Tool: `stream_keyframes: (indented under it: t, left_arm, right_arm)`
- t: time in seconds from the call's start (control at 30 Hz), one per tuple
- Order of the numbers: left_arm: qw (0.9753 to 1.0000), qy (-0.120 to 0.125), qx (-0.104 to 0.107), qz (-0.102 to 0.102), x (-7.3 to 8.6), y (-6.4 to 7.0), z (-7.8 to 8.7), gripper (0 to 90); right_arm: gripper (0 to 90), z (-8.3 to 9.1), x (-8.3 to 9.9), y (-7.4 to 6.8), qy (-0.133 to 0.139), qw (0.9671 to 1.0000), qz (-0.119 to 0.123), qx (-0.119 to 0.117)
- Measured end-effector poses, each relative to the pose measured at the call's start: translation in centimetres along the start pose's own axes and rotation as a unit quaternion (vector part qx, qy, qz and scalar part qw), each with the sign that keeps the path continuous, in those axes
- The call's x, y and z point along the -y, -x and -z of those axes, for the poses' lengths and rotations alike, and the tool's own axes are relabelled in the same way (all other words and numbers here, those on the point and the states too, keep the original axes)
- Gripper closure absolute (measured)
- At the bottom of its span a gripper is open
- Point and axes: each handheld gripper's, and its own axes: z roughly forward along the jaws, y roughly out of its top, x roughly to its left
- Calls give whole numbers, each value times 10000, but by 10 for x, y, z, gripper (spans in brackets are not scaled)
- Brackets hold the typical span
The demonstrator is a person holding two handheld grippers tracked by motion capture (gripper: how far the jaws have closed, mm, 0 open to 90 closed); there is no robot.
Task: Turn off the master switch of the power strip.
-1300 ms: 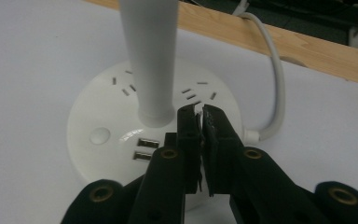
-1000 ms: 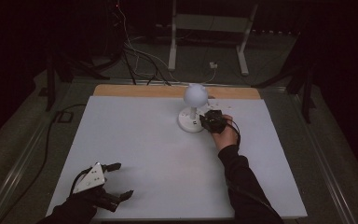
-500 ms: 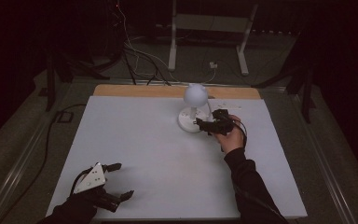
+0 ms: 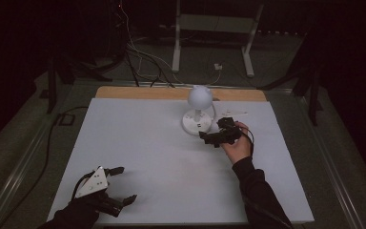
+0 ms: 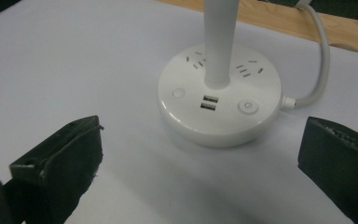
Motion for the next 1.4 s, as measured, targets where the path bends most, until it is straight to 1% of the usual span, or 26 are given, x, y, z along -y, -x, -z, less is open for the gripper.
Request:
stream_keyframes:
  t: [0.23, 0.43, 0.53, 0.57, 0.63, 0.67, 0.8, 0.83, 1.03, 1.13, 1.17, 1.23, 1.27, 1.3, 1.4]
  left_arm:
    - [10000, -6, 11, 10, 0, 0, 0, 4]
    - [10000, 2, 15, 1, 0, 0, 0, 4]
    - [10000, -7, 14, -25, 0, 0, 0, 4]
    - [10000, -1, 20, -20, -1, 0, 0, 4]
    - [10000, 0, 21, -17, 0, 0, 0, 4]
    - [10000, 2, 23, -21, 0, 0, 0, 4]
    - [10000, 8, 35, -23, -1, 0, 0, 4]
    - [10000, 2, 39, -32, -1, 1, 0, 4]
    - [10000, 10, 45, -36, -1, 0, 0, 4]
    - [10000, 6, 50, -42, -1, 0, -1, 4]
    - [10000, 7, 50, -35, -1, 0, -1, 4]
    - [10000, 7, 44, -38, -1, 0, -1, 4]
    - [10000, 6, 46, -42, -1, 0, -1, 4]
    - [10000, -3, 53, -46, -1, 1, -1, 4]
    - [10000, 10, 61, -50, -2, 1, -1, 4]
  right_arm:
    - [0, 14, 6, -6, 232, 9997, 39, -13]
    - [0, 25, 16, -8, 322, 9994, 54, -88]
    - [0, 31, 22, -9, 381, 9991, 161, -67]
    - [0, 33, 24, -9, 365, 9991, 176, -90]
    - [0, 38, 28, -9, 424, 9988, 227, -66]
    - [0, 40, 30, -10, 434, 9987, 235, -92]
    - [0, 48, 40, -11, 381, 9985, 332, -201]
    - [0, 51, 42, -12, 353, 9985, 358, -214]
    - [0, 65, 61, -15, 388, 9976, 523, -247]
    - [0, 70, 69, -15, 337, 9971, 539, -417]
    - [0, 72, 71, -15, 327, 9970, 549, -429]
    - [0, 75, 77, -15, 333, 9969, 584, -417]
    - [0, 76, 80, -15, 312, 9969, 594, -401]
    - [0, 79, 85, -15, 251, 9969, 661, -359]
    - [0, 81, 89, -14, 193, 9969, 690, -321]
